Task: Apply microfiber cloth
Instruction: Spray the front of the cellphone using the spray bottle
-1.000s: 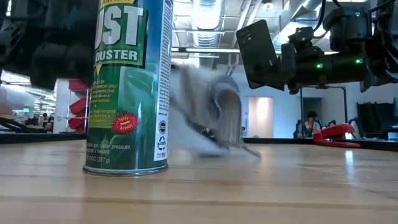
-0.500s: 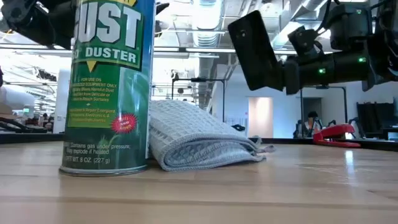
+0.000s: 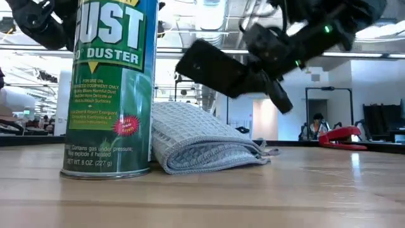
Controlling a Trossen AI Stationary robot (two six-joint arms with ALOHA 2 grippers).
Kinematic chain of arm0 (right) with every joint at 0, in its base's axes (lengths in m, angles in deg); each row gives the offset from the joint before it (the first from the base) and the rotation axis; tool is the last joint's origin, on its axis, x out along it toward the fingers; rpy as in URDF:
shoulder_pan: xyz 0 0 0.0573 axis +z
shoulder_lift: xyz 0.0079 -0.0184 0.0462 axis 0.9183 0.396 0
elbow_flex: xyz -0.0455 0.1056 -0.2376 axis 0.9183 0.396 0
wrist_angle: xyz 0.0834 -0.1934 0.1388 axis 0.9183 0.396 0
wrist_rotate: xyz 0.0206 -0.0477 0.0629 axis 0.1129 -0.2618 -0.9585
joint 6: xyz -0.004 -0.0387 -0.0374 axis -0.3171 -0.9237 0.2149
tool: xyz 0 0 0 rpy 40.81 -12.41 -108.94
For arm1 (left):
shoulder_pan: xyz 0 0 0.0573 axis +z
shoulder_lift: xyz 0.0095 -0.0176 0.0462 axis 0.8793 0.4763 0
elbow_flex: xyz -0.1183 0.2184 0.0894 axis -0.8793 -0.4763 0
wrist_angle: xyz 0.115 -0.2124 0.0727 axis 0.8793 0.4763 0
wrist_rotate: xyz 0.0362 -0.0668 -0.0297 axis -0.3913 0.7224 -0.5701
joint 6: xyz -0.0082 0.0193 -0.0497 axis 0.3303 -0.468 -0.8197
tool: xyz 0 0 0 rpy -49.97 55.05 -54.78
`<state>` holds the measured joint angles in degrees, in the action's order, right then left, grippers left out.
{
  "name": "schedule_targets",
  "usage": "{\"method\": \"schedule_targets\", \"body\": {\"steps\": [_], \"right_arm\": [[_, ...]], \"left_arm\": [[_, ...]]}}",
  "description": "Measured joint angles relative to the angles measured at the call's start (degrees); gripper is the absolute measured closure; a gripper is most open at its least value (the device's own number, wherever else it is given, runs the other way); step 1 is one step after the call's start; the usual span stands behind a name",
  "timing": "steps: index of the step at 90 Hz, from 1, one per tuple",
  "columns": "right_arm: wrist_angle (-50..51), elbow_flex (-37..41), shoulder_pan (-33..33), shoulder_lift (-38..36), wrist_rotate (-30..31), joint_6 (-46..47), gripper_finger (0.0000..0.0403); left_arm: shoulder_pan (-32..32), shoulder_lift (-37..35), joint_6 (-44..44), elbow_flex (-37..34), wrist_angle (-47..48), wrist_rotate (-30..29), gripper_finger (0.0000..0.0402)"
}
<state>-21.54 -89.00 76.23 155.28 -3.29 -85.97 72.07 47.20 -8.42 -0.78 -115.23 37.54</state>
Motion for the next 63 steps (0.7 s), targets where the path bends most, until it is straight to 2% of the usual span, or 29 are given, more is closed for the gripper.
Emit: {"method": "schedule_targets", "body": {"steps": [9, 23, 39, 63], "right_arm": [[3.14, -3.75, 2.06, 0.00, 4.77, -6.71, 0.0393], [2.76, -7.58, 4.95, -0.02, 13.85, -18.60, 0.0393], [1.70, -10.13, 6.56, -0.09, 17.03, -25.98, 0.0393], [-6.71, -10.20, 9.45, -0.04, 19.26, -40.20, 0.0393]], "left_arm": [[1.11, -0.01, -2.17, 0.00, 0.37, 2.46, 0.0220], [2.25, 0.63, -3.63, 0.00, 0.67, 4.29, 0.0220], [3.18, 0.61, -4.57, 0.00, 0.17, 4.54, 0.0220], [6.55, 0.63, -12.25, 0.00, 3.29, 5.08, 0.0220]]}}
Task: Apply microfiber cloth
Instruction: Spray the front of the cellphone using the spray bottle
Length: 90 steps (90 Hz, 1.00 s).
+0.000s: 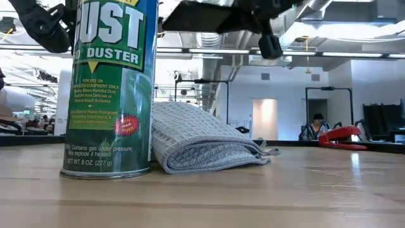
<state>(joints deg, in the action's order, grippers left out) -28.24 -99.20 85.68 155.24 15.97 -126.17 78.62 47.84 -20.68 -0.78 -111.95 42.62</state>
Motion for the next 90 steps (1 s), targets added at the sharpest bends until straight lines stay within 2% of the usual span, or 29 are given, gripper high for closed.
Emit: {"method": "schedule_targets", "body": {"steps": [18, 43, 53, 64, 90], "right_arm": [[-0.85, -0.67, 0.89, 0.20, -1.46, -2.66, 0.0393], [-0.89, -3.45, 0.85, 3.07, -1.44, -4.54, 0.0393], [-0.54, -3.38, 1.04, 3.01, -0.79, -4.45, 0.0393], [-0.55, -3.34, 2.19, 2.84, 1.62, -4.34, 0.0393], [-1.44, -3.41, 3.98, 2.58, 3.78, -2.42, 0.0393]], "left_arm": [[0.47, 4.38, -7.77, 2.43, 1.28, 3.33, 0.0220], [-4.00, 19.52, -9.98, 17.61, -1.51, 14.89, 0.0220], [-5.12, 23.35, -8.82, 20.90, -1.55, 19.11, 0.0223], [-4.05, 24.30, -7.10, 21.55, -1.63, 22.41, 0.0230], [2.84, 23.17, -4.66, 21.45, 1.67, 24.52, 0.0235]]}}
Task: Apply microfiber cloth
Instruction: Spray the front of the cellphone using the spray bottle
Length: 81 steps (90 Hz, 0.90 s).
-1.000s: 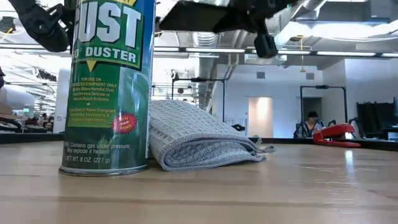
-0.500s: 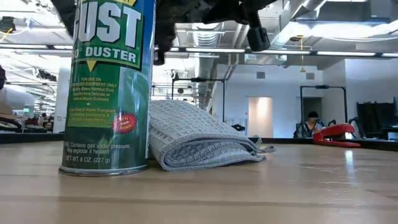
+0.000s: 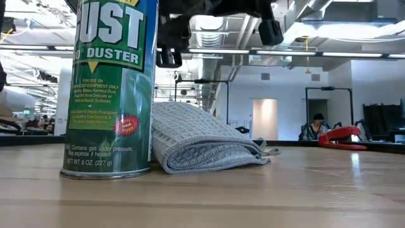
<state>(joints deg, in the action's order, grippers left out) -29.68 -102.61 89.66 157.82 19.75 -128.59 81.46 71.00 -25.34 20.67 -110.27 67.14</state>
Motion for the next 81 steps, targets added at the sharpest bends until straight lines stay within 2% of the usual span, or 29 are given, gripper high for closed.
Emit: {"method": "schedule_targets", "body": {"steps": [13, 39, 50, 67, 81], "right_arm": [[0.14, 0.00, 0.56, 0.00, 0.77, 0.97, 0.0393], [0.27, 0.00, -0.27, 0.00, 0.76, 1.76, 0.0393], [0.28, 0.00, -0.29, 0.00, 0.65, 1.93, 0.0393], [0.43, 0.00, -0.25, 0.00, 0.02, 1.98, 0.0393], [0.62, 0.00, -0.28, 0.00, -0.61, 1.98, 0.0393]], "left_arm": [[1.30, 0.00, 3.98, -0.01, 6.52, 0.92, 0.0235], [-1.90, -0.04, 8.28, -0.03, 5.12, -0.12, 0.0242], [-2.71, -0.04, 11.64, -0.03, 5.11, -0.57, 0.0279], [-2.65, -0.04, 14.17, -0.03, 5.17, -0.87, 0.0386], [-2.53, -0.04, 13.71, -0.03, 6.41, -0.98, 0.0390]]}}
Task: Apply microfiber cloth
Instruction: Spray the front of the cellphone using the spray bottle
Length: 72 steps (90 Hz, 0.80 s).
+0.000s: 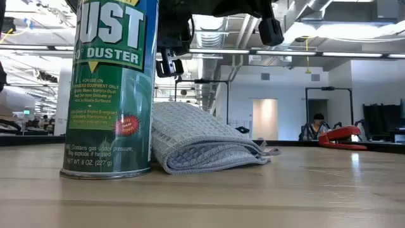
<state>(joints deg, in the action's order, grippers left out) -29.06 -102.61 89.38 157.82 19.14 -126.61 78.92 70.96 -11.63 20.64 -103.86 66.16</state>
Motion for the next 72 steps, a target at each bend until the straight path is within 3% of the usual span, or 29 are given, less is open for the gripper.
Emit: {"method": "schedule_targets", "body": {"steps": [23, 72], "right_arm": [[-0.17, 0.00, -0.85, 0.00, -1.94, 1.03, 0.0393], [-0.46, 0.00, -1.03, 0.00, -1.75, 1.05, 0.0393]], "left_arm": [[-0.86, 0.00, -2.91, 0.00, -1.01, 0.00, 0.0390], [-1.29, 0.00, -3.32, 1.22, -1.01, -1.58, 0.0343]]}}
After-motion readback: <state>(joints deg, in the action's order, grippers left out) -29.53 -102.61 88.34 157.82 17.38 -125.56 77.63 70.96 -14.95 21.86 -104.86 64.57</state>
